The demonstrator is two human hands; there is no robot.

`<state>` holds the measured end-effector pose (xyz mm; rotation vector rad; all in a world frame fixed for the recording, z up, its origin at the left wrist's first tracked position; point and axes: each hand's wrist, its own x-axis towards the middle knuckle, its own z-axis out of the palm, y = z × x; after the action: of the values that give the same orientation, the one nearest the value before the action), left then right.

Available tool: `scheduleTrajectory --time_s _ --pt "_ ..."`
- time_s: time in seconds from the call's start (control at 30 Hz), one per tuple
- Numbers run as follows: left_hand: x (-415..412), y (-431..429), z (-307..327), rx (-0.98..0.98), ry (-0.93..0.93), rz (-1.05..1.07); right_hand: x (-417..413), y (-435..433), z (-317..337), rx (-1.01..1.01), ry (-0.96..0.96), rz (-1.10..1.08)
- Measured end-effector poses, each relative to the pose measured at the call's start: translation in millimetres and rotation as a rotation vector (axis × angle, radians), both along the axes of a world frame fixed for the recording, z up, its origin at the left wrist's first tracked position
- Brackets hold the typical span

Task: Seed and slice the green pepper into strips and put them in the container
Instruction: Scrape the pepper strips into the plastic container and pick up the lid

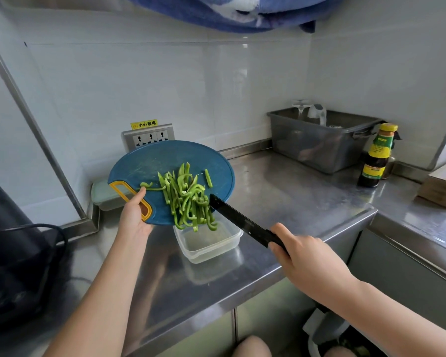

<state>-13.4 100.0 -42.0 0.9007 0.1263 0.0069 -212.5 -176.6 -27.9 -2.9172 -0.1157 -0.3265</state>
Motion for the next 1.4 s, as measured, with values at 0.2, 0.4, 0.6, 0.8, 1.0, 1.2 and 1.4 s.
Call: scheduleTrajectory --time_s 0.2,0.4,0.6,0.8,1.0,1.2,1.4 --pt "-0.2 -3.7 -2.1 -0.007 0.0 -0.042 14.4 -11.1 11.2 0.067 -0.095 -0.015" --pt "3.7 -6.7 -3.3 -0.056 -0.017 -0.072 84.4 -19.5 35.2 0.071 -0.176 -0.136" --pt "7.4 -1.0 -6.8 -0.076 -0.043 -0.081 138.9 -10.9 37.7 0.049 -0.076 -0.13" --pt "15.1 -4.1 -7.5 -0.105 -0.035 -0.056 121.0 -13.3 12.6 0.032 -0.076 -0.017" --pt "14.9 -15.5 -9.2 -0.125 -0.041 -0.02 89.1 -22.0 -9.5 0.021 -0.096 0.02" --pt "11.5 -20.4 -7.4 -0.143 -0.031 0.001 62.5 -30.6 -18.4 0.021 -0.101 0.014" --pt "9.7 -20.9 -7.9 -0.138 -0.055 0.001 45.8 -36.9 -22.4 0.016 -0.134 0.037"
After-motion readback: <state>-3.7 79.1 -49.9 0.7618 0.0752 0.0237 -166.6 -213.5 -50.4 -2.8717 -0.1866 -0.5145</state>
